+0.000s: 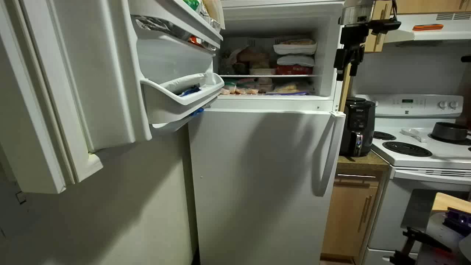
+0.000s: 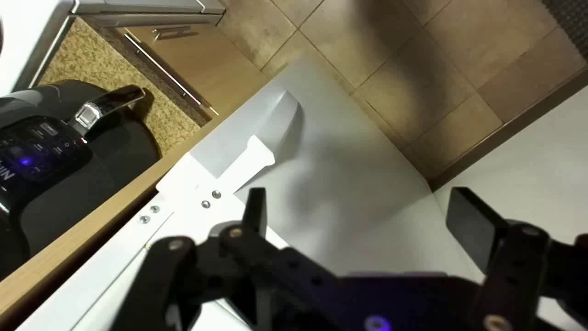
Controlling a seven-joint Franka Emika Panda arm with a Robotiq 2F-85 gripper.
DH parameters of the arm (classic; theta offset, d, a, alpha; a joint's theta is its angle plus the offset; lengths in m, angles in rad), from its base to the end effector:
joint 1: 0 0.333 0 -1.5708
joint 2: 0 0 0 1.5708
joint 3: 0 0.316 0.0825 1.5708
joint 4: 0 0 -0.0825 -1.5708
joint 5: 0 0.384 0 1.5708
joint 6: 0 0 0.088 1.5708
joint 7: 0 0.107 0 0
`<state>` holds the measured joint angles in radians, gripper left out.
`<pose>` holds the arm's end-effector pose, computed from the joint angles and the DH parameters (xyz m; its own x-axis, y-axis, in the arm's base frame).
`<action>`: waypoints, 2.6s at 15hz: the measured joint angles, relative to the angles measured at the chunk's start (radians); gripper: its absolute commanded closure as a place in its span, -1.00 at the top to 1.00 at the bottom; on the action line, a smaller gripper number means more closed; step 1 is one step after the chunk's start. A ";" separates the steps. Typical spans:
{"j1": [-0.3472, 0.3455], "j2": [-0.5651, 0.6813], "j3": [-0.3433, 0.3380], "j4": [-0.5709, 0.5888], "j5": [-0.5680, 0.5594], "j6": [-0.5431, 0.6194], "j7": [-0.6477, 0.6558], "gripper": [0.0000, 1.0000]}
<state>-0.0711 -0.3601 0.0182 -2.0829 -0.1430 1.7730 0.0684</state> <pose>0.4501 -0.0352 0.5797 0.9940 -0.0926 0.0579 -0.1001 -0.9846 0.1436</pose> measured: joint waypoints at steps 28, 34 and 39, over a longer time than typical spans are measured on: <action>0.069 0.004 0.039 0.028 0.003 0.003 0.001 1.00; 0.111 0.051 0.076 0.087 0.014 0.010 0.021 1.00; 0.142 0.105 0.113 0.138 0.017 0.048 0.088 1.00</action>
<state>0.0707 -0.2555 0.1307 -1.9445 -0.1258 1.8206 0.1568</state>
